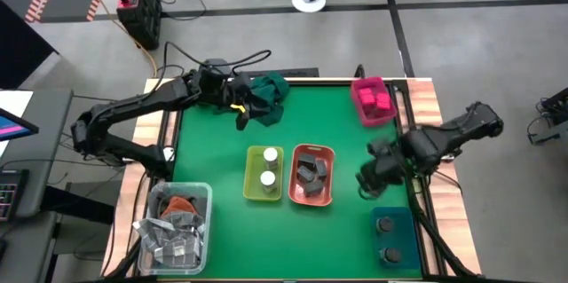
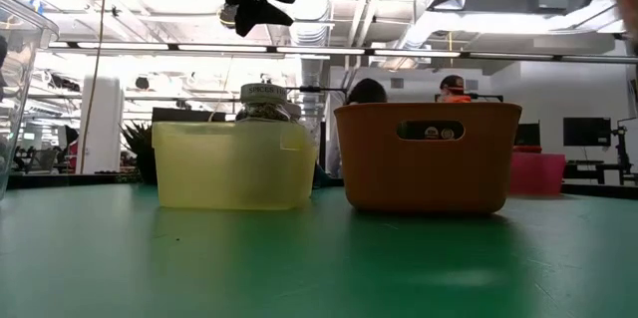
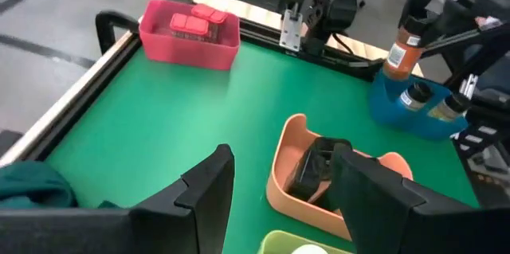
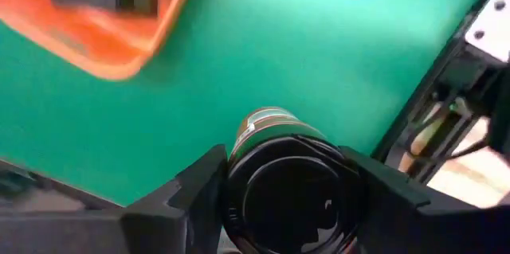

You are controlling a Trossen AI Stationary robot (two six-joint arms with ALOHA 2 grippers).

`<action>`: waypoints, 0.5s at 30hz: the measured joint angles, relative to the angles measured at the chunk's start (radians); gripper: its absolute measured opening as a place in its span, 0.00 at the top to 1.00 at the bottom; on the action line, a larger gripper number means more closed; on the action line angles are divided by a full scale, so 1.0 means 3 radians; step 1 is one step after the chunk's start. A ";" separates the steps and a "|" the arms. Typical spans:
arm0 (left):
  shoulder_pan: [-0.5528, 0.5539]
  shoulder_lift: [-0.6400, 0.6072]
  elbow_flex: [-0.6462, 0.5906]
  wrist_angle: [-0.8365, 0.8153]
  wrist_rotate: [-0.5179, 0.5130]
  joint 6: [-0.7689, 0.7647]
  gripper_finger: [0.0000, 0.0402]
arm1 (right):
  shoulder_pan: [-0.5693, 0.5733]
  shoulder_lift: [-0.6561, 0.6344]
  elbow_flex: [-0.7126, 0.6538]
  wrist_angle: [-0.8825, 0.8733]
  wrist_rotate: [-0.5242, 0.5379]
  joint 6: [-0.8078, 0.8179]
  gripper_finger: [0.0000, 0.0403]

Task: Sort spices by type
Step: Put the black seasoning bottle into the blue bin

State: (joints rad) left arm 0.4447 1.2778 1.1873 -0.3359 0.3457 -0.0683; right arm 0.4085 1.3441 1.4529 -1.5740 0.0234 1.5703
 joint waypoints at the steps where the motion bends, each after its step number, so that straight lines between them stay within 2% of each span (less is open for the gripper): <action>1: 0.0001 0.0001 0.0000 -0.0004 -0.0002 -0.0054 0.51 | 0.0111 -0.0001 -0.0018 -0.0019 0.0003 -0.0013 0.40; 5: 0.0000 0.0001 0.0000 0.0018 -0.0035 -0.0339 0.51 | 0.0477 -0.0053 -0.0261 0.0033 -0.0055 -0.0101 0.40; 10: -0.0016 -0.0008 0.0000 0.0014 -0.0042 -0.0981 0.51 | 0.0863 -0.0057 -0.0588 0.0014 -0.0275 0.0044 0.40; 15: -0.0156 -0.0043 0.0000 0.0013 -0.0046 -0.1160 0.51 | 0.1220 -0.0047 -0.0742 0.0139 -0.0367 0.0285 0.40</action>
State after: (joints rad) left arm 0.3978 1.2648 1.1875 -0.3321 0.3320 -0.4162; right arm 0.7746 1.3300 1.2303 -1.5323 -0.0867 1.6560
